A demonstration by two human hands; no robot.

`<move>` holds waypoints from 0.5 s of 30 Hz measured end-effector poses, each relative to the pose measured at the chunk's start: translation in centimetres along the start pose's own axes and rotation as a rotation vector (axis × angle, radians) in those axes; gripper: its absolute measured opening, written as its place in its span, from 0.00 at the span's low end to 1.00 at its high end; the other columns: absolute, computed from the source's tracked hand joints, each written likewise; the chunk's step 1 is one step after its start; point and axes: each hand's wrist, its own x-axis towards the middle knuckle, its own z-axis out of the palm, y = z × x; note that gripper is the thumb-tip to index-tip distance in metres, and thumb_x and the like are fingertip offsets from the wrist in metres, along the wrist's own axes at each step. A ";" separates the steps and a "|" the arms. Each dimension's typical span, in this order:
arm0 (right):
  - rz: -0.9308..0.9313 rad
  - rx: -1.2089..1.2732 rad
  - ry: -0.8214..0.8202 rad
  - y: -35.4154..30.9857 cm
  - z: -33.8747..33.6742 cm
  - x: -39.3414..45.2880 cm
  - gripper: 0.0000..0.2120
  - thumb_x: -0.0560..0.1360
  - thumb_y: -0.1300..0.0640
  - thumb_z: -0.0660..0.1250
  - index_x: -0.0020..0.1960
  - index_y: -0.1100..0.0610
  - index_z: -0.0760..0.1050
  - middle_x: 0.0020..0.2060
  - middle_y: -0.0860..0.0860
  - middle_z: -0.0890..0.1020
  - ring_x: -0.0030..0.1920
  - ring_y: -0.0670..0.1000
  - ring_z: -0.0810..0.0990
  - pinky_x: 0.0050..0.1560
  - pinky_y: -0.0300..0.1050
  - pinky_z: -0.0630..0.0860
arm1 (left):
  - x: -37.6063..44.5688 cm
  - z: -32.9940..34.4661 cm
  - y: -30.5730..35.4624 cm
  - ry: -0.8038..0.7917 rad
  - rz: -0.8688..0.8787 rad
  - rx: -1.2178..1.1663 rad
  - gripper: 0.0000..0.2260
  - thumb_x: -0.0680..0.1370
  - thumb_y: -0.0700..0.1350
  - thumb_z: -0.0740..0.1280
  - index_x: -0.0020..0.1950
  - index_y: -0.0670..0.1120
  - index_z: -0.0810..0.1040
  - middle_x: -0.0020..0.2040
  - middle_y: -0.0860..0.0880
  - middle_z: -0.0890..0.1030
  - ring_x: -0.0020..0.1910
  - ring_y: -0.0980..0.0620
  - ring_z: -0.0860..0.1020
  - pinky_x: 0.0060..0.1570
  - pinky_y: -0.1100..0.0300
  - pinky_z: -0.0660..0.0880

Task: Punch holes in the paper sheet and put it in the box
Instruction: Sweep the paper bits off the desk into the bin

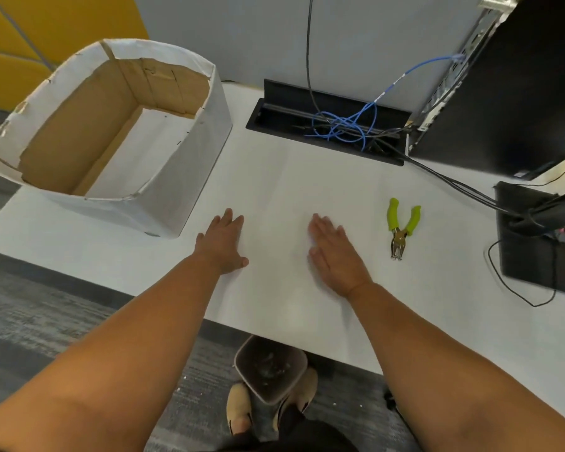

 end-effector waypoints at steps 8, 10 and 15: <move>-0.073 -0.166 -0.122 -1.3 0.3 4.9 0.34 0.78 0.41 0.36 0.80 0.55 0.46 0.80 0.49 0.45 0.79 0.48 0.41 0.78 0.54 0.41 | 0.1 0.5 -0.2 0.029 0.006 0.006 0.44 0.72 0.51 0.73 0.79 0.51 0.47 0.79 0.51 0.42 0.78 0.47 0.45 0.73 0.39 0.53; -0.169 -0.207 -0.159 -1.7 0.6 5.4 0.33 0.79 0.42 0.39 0.80 0.55 0.46 0.80 0.49 0.45 0.79 0.48 0.42 0.79 0.53 0.41 | 0.1 0.5 -0.4 0.030 0.011 0.005 0.44 0.72 0.51 0.73 0.79 0.51 0.47 0.79 0.51 0.42 0.78 0.47 0.45 0.73 0.39 0.53; -0.307 -0.249 -0.217 -2.4 0.9 2.6 0.32 0.80 0.42 0.42 0.80 0.56 0.45 0.80 0.50 0.45 0.79 0.48 0.41 0.78 0.48 0.39 | 0.3 0.4 -0.4 0.026 0.018 0.006 0.45 0.72 0.51 0.73 0.79 0.51 0.46 0.79 0.51 0.42 0.78 0.47 0.45 0.73 0.39 0.52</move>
